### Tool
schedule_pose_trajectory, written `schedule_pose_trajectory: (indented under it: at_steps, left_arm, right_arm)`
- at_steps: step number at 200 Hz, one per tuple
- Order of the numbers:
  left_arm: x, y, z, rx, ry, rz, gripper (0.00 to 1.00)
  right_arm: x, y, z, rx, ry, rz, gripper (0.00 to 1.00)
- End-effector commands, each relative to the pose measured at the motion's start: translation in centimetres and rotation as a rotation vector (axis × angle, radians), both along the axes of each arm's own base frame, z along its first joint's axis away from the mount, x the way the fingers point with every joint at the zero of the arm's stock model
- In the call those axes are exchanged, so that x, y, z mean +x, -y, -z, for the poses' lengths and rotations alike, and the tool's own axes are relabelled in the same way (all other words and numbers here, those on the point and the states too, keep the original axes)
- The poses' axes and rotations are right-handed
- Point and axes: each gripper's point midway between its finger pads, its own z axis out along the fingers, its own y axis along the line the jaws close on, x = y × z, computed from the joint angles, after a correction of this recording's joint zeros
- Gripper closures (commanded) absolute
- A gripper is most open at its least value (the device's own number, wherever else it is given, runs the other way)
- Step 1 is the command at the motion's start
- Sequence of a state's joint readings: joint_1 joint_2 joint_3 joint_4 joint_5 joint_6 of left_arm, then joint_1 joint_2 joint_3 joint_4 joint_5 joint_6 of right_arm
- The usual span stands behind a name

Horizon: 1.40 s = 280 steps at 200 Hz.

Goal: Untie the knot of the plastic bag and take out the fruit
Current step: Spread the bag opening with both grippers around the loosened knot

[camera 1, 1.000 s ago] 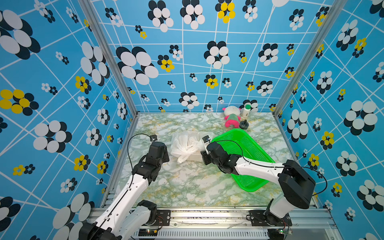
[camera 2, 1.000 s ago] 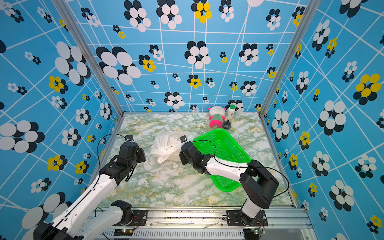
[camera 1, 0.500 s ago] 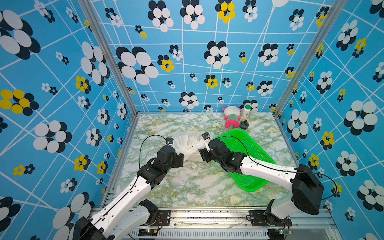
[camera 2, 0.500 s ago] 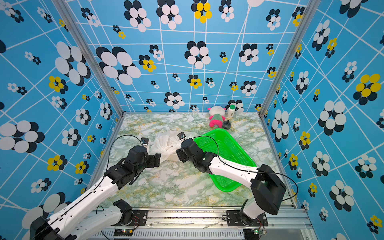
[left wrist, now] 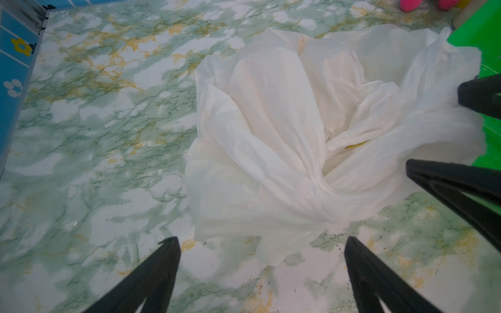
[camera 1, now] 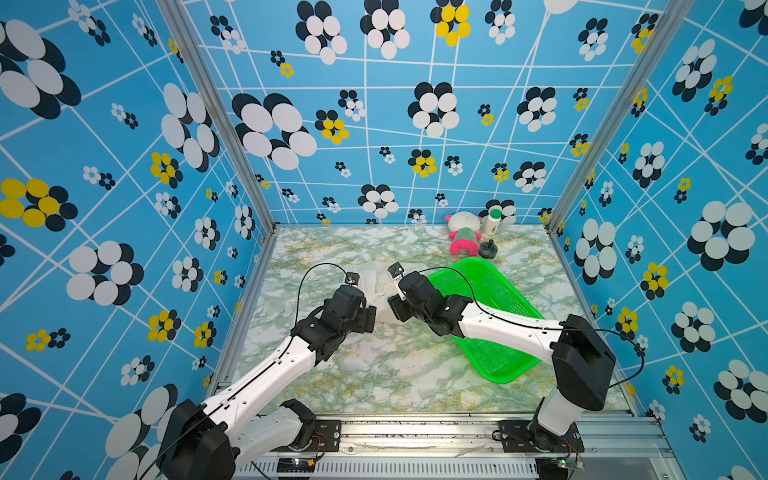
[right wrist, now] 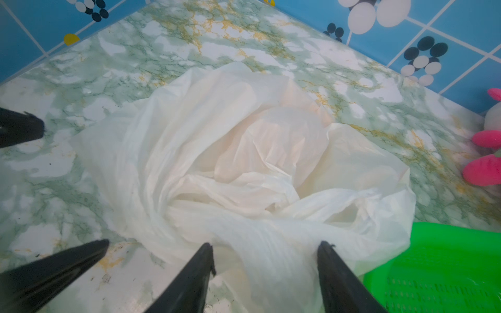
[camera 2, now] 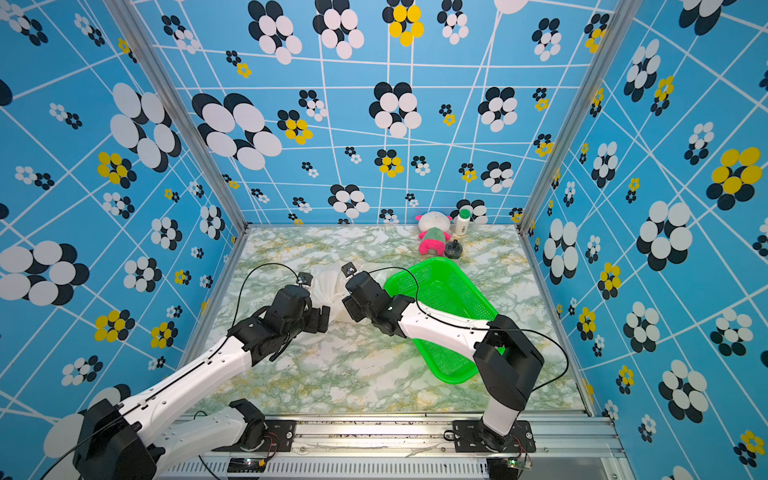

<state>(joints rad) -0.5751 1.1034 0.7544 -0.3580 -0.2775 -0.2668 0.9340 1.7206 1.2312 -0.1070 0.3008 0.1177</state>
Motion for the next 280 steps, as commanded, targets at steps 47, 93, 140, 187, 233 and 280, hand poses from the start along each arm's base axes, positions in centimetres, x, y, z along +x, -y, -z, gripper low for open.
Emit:
schedule_pose_trajectory:
  at_steps: [47, 93, 140, 187, 233, 280]
  left_arm:
    - [2.2, 1.3, -0.1, 0.046, 0.004, 0.011, 0.05]
    - [2.0, 1.8, 0.2, 0.045, 0.002, 0.038, 0.00]
    - [2.6, 1.9, -0.1, 0.062, 0.014, 0.032, 0.01]
    - [2.9, 2.1, 0.6, 0.116, -0.001, 0.046, 0.01]
    - [3.5, 0.8, 0.4, 0.176, 0.006, -0.016, 0.01]
    - [4.2, -0.3, -0.1, 0.239, 0.031, -0.069, 0.01]
  right_arm:
    - [0.4, 0.0, 0.4, -0.050, 0.005, 0.015, 0.75]
    - [0.9, 0.7, -0.8, -0.028, 0.048, 0.062, 1.00]
    - [0.1, 1.1, -1.9, 0.037, 0.060, 0.056, 1.00]
    - [-0.2, 1.4, -2.1, 0.051, 0.055, 0.054, 1.00]
    - [-0.3, 1.2, -2.4, 0.061, 0.051, 0.049, 1.00]
    - [-0.6, 1.4, -2.4, 0.070, 0.044, 0.045, 1.00]
